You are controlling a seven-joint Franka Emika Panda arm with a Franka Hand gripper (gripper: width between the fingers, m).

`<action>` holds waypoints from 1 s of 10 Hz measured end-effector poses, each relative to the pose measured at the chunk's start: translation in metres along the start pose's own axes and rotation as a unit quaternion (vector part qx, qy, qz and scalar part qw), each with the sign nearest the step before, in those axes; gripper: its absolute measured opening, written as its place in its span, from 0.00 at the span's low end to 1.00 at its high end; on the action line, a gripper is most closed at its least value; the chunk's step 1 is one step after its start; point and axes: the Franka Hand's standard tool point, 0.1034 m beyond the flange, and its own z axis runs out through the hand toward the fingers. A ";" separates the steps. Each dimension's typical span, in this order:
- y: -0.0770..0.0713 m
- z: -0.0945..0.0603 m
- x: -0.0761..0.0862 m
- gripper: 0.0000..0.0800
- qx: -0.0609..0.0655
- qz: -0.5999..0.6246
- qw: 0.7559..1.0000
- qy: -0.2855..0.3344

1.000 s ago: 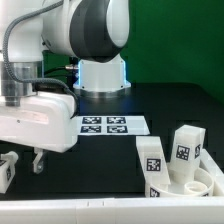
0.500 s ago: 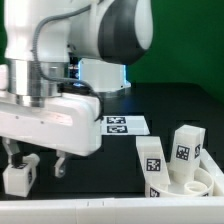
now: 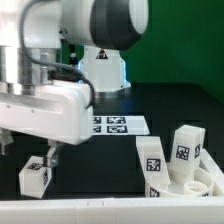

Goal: Assemble stool

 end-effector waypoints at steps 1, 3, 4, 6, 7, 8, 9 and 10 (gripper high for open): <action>0.007 0.004 -0.002 0.81 -0.003 0.000 1.000 -0.001; 0.010 0.016 0.001 0.81 -0.012 -0.002 1.000 0.027; 0.004 0.018 0.005 0.81 -0.013 0.001 0.999 0.048; -0.008 0.021 0.003 0.81 -0.013 0.020 0.998 0.061; -0.005 0.021 0.004 0.81 -0.014 0.018 0.998 0.061; -0.004 0.021 0.004 0.81 -0.014 0.020 0.998 0.061; -0.004 0.021 0.004 0.81 -0.014 0.020 0.998 0.061; -0.004 0.021 0.004 0.81 -0.014 0.020 0.998 0.061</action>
Offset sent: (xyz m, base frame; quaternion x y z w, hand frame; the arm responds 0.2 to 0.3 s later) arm 0.0039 0.0196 -0.0404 0.0177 0.0303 0.0282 0.9990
